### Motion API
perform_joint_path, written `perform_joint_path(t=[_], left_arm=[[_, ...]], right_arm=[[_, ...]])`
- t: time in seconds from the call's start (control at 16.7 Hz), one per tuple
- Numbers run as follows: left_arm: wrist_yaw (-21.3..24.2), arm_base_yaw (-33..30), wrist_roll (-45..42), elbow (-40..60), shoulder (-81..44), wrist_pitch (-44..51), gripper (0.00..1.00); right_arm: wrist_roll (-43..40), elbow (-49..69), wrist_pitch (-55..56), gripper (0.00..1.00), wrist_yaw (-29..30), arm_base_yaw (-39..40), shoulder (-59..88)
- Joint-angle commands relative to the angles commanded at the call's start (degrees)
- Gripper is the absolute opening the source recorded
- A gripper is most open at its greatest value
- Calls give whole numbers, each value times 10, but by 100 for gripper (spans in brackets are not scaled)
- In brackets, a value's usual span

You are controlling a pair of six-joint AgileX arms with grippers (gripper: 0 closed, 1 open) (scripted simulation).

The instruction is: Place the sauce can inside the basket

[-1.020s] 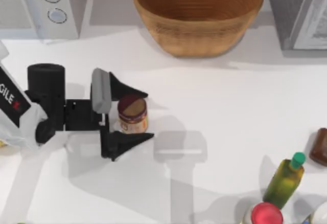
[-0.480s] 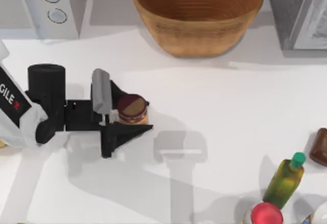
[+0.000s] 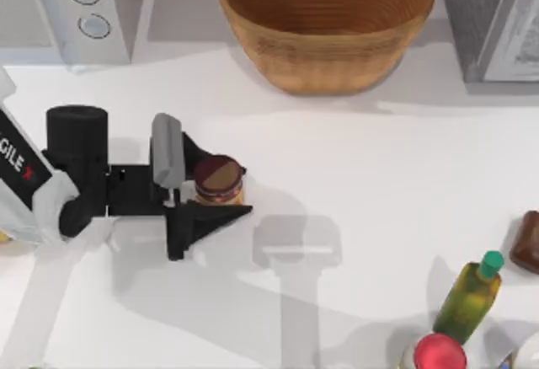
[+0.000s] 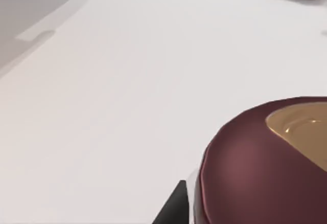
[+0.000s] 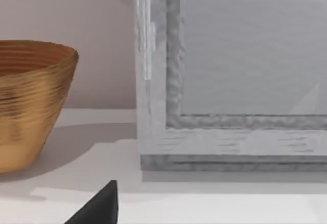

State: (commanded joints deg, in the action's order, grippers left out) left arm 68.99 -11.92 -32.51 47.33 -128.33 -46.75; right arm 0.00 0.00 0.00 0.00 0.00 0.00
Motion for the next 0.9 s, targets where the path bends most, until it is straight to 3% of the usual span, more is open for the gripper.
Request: perform_joint_path(t=[0.54,0.9], left_arm=[[5,2,-16,0,4,20,0],[56,31,-171,-9,48,221,0]], right_arm=[[0,0,0,100,0,0,0],[0,0,0,100,0,0,0]])
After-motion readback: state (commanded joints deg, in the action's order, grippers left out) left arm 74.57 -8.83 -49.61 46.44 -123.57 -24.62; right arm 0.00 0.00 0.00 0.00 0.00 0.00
